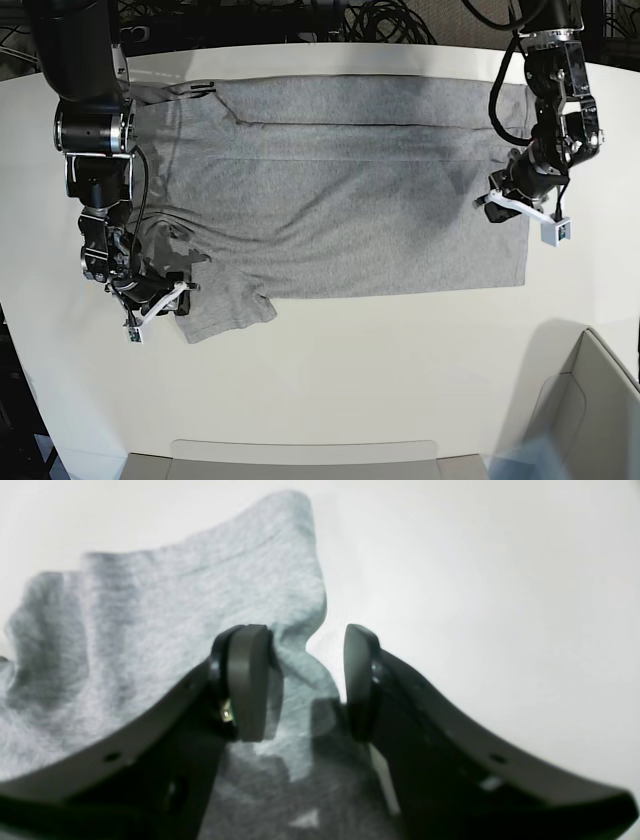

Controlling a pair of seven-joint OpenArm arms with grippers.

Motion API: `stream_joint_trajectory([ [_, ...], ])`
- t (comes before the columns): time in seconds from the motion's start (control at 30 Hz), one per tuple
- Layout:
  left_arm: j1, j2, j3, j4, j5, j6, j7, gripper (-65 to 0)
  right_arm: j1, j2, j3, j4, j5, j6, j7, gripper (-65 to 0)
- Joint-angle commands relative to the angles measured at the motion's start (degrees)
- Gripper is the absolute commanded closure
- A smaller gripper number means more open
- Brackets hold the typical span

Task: Fold the T-shirt properly
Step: 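Open both grippers and reach to the hem corners of the shirt, then grasp the hem corners with both grippers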

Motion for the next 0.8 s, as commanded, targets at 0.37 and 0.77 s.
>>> stream_joint_trajectory([
  [0.37,-13.9,-3.3,-0.1,-14.6,-0.5,-0.1,-6.7,-20.9,-0.3,-2.7,-0.1,4.1,-1.1,1.2,-6.9,-24.9],
  [0.77,-31.0,-9.1,13.0,-46.4,-0.5,-6.4,-18.9,-21.0,-0.2,-2.3,-0.1,5.3,-1.1,2.1,-8.0,-24.9],
])
